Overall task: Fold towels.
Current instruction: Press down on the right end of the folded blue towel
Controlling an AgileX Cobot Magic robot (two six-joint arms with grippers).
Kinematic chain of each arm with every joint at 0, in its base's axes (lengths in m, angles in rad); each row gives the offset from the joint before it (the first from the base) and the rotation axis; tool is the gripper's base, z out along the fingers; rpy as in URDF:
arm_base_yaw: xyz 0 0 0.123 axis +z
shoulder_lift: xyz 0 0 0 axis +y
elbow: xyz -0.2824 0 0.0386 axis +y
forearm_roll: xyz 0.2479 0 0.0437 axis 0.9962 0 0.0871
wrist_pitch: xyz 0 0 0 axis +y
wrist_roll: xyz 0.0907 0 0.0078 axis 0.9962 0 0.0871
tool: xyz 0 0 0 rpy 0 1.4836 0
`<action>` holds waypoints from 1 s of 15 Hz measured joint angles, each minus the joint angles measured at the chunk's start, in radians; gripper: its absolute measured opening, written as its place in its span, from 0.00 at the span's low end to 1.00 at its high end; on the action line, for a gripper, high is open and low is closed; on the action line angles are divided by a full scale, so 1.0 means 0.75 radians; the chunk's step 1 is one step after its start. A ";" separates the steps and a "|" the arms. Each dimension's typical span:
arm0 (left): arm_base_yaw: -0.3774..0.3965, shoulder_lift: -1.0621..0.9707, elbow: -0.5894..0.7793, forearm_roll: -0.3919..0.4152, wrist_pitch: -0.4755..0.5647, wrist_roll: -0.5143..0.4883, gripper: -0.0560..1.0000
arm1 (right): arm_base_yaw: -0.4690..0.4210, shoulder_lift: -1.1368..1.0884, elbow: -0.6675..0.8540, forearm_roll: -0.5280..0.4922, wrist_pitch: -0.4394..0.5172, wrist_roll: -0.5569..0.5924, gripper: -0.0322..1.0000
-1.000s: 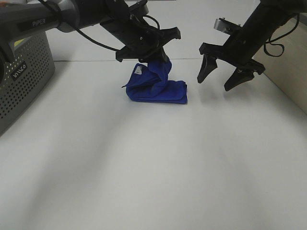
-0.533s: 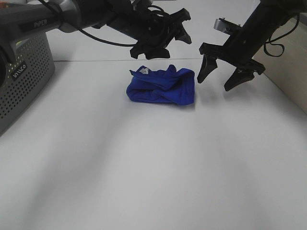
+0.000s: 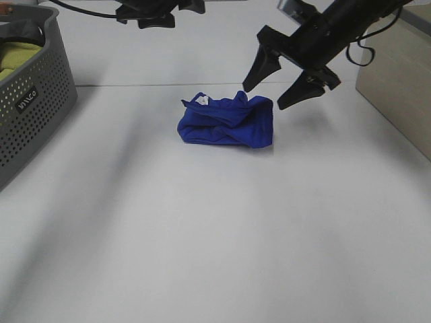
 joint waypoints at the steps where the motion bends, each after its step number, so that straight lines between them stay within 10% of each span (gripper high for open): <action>1: 0.027 0.000 0.000 0.041 0.035 0.000 0.67 | 0.064 0.000 0.000 0.009 0.000 -0.032 0.76; 5: 0.107 0.000 0.000 0.073 0.133 0.000 0.67 | 0.303 0.005 0.000 0.049 -0.223 -0.099 0.76; 15: 0.125 -0.001 0.000 0.085 0.121 0.000 0.67 | 0.349 0.184 0.000 0.339 -0.460 -0.309 0.76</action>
